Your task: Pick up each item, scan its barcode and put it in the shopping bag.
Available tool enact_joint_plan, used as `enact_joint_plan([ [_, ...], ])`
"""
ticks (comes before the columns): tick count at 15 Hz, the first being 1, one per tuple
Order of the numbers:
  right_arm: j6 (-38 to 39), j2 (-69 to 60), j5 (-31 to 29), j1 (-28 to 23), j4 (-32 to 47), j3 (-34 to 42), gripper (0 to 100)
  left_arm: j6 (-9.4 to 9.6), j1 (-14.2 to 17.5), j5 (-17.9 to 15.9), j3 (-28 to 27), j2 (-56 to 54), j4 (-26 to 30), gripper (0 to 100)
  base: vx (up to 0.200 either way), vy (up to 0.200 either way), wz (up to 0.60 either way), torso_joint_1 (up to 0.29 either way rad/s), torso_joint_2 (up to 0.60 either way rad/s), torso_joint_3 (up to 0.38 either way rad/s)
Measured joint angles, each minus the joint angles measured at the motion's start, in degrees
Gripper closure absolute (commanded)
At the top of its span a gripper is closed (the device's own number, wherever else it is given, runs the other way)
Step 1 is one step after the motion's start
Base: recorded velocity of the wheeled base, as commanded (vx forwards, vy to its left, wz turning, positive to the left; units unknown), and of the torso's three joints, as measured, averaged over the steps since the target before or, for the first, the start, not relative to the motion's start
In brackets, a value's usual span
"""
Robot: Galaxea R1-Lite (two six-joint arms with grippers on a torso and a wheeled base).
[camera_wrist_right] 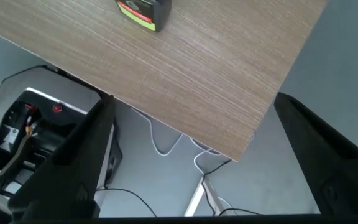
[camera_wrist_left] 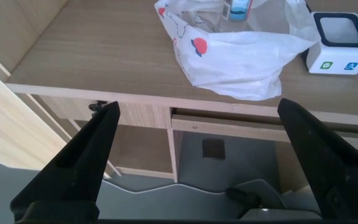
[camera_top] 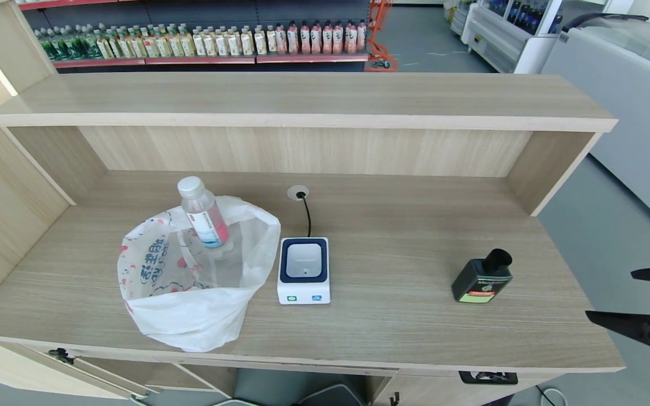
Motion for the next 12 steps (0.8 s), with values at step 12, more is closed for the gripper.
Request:
enact_joint_plan([
  [12,-13.39,13.74,6.40,1.51,-9.57,-2.04,0,0.00,0.05,0.00,0.00,0.00,-0.02,0,0.000,0.000,0.00,0.000,0.00,0.000],
])
